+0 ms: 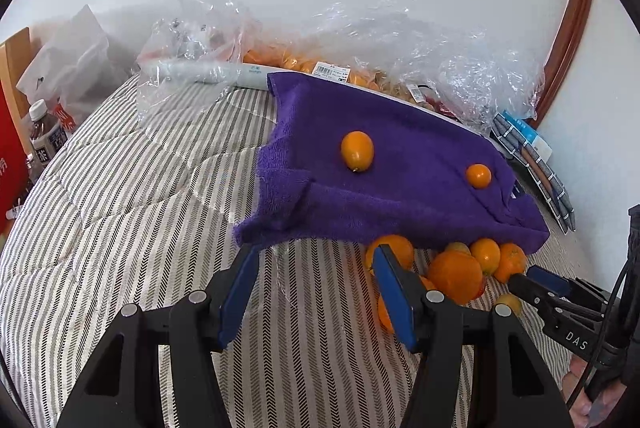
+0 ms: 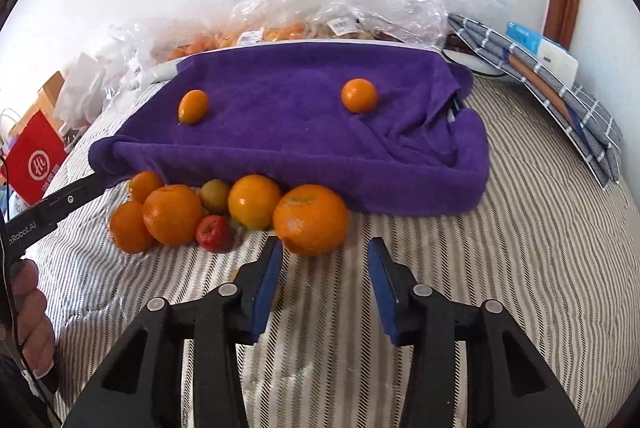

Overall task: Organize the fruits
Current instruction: 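Grasp a large orange with the right gripper while the left gripper grasps another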

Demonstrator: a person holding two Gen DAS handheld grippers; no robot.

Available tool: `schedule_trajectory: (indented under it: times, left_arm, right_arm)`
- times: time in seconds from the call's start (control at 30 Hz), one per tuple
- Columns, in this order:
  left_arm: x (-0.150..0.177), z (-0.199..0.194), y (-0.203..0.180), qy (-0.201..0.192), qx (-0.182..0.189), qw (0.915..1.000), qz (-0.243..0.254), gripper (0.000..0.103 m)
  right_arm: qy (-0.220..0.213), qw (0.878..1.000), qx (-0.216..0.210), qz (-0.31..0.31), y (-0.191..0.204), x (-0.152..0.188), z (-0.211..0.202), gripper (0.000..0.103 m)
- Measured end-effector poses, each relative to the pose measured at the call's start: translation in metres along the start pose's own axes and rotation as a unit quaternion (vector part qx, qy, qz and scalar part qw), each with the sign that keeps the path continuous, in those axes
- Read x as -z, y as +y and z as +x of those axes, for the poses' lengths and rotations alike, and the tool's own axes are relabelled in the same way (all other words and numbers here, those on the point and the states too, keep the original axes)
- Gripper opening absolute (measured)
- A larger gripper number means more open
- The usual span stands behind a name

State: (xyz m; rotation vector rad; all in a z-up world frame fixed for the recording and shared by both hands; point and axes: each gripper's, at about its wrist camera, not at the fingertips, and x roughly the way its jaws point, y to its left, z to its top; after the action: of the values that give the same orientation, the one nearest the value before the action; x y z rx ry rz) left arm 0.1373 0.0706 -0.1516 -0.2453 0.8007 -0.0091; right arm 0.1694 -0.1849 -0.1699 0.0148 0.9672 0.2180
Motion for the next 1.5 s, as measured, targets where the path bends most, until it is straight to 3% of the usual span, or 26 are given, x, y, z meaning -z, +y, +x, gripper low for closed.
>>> schedule_trajectory:
  times: [0.27, 0.37, 0.53, 0.77, 1.0, 1.13, 1.5]
  left_arm:
    - [0.001, 0.005, -0.003, 0.009, 0.002, 0.9999, 0.008, 0.057]
    - [0.001, 0.005, -0.005, 0.011, 0.007, 0.9998, 0.012, 0.057]
    - [0.003, 0.004, -0.013, 0.020, 0.032, 0.9991, 0.019, 0.057]
    - [0.010, 0.008, -0.034, 0.050, 0.069, 0.9956, 0.038, 0.057]
    - [0.022, 0.019, -0.050, 0.074, 0.051, 0.9937, 0.067, 0.057]
    - [0.023, 0.017, -0.049, 0.070, 0.061, 0.9934, 0.067, 0.039]
    - [0.022, 0.001, -0.039, 0.047, 0.046, 0.9968, 0.045, 0.038]
  right_arm:
    - [0.006, 1.000, 0.002, -0.021, 0.013, -0.009, 0.015, 0.048]
    - [0.001, 1.000, 0.008, -0.018, 0.009, -0.007, 0.013, 0.041]
    - [0.006, 1.000, -0.001, 0.016, -0.014, 0.003, 0.002, 0.041]
    - [0.007, 0.999, 0.026, 0.022, -0.030, 0.023, -0.016, 0.041]
    - [0.022, 0.999, 0.032, 0.021, -0.032, 0.028, -0.013, 0.041]
    - [0.016, 0.999, 0.034, 0.024, -0.031, 0.027, -0.013, 0.041]
    - [0.006, 0.997, 0.040, 0.059, -0.046, 0.045, -0.042, 0.040]
